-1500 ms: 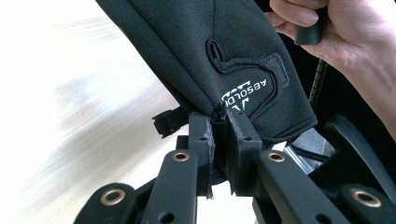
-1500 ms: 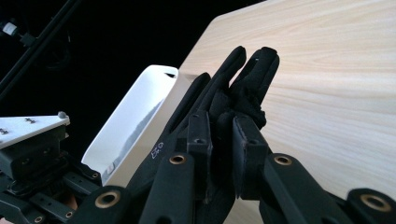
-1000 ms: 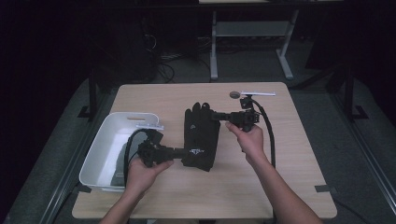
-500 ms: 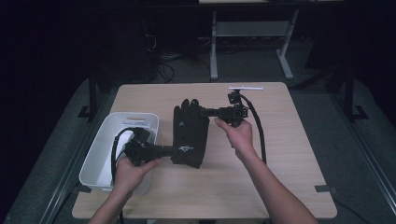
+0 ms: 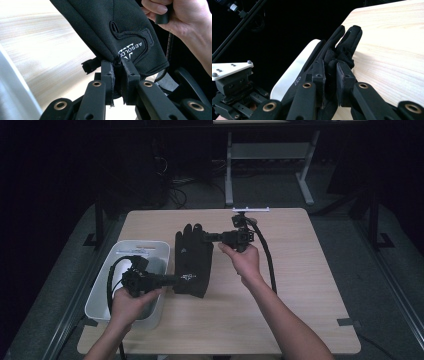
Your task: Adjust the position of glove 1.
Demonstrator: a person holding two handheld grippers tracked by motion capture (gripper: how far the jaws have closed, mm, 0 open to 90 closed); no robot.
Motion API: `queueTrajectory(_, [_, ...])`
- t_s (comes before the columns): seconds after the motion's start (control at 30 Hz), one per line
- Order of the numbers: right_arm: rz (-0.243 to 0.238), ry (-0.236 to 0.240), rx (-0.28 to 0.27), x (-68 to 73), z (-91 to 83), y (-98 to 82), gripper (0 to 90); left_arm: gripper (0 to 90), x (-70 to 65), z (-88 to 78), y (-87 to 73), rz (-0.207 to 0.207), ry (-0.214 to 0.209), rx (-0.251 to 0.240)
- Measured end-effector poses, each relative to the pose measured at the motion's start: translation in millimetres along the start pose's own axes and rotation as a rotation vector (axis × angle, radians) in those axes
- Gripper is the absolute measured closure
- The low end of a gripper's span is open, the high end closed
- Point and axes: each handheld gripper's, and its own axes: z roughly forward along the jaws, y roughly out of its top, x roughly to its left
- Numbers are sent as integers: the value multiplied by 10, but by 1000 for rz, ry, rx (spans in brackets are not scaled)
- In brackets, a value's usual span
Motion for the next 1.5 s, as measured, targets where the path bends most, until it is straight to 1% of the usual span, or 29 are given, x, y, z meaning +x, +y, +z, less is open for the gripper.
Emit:
queueTrajectory(0.03, [7,3,4,16,13,4,788,820,7,-12,-2,-3,2,-1])
queueTrajectory(0.1, [5,2,5,31,48,12,788,820,28,-39,-7,-3,1,-4])
queueTrajectory(0.13, [4,5,1,30,68,14,789,821,33,-52,-12,-11,3,-6])
queueTrajectory(0.2, [11,12,6,41,103,20,789,820,57,-81,-20,-8,6,-5])
queueTrajectory(0.43, [-15,17,18,132,235,79,789,820,115,-191,-44,-24,12,-21])
queueTrajectory(0.5, [-15,24,23,161,271,95,789,821,130,-228,-49,-23,15,-24])
queueTrajectory(0.53, [-23,21,20,171,293,102,789,821,140,-250,-50,-21,18,-22])
queueTrajectory(0.57, [-21,26,22,185,311,106,789,821,144,-266,-53,-28,21,-25])
queueTrajectory(0.6, [-20,27,21,197,332,111,789,821,154,-288,-56,-24,26,-23])
queueTrajectory(0.63, [-27,26,22,208,352,116,789,821,161,-306,-60,-29,29,-25])
queueTrajectory(0.73, [-21,34,25,237,397,127,789,821,180,-345,-69,-35,31,-29])
queueTrajectory(0.77, [-28,31,25,244,414,132,789,821,193,-367,-76,-36,33,-34])
queueTrajectory(0.8, [-24,41,27,274,464,144,789,821,207,-406,-81,-39,37,-40])
queueTrajectory(1.03, [-35,53,38,356,620,187,789,822,270,-563,-113,-54,54,-59])
queueTrajectory(1.07, [-38,54,38,370,645,193,789,821,270,-563,-113,-54,54,-59])
queueTrajectory(1.13, [-39,62,37,394,695,200,789,821,304,-633,-133,-59,61,-67])
queueTrajectory(1.23, [-39,65,47,419,774,204,789,821,332,-691,-160,-73,68,-76])
queueTrajectory(1.27, [-40,67,49,427,800,203,789,822,332,-691,-160,-73,68,-76])
queueTrajectory(1.3, [-37,72,51,441,833,201,789,821,357,-730,-179,-77,74,-73])
queueTrajectory(1.33, [-40,72,51,445,856,198,789,822,372,-751,-190,-73,78,-69])
queueTrajectory(1.5, [-36,79,64,488,992,189,789,823,442,-856,-244,-93,89,-79])
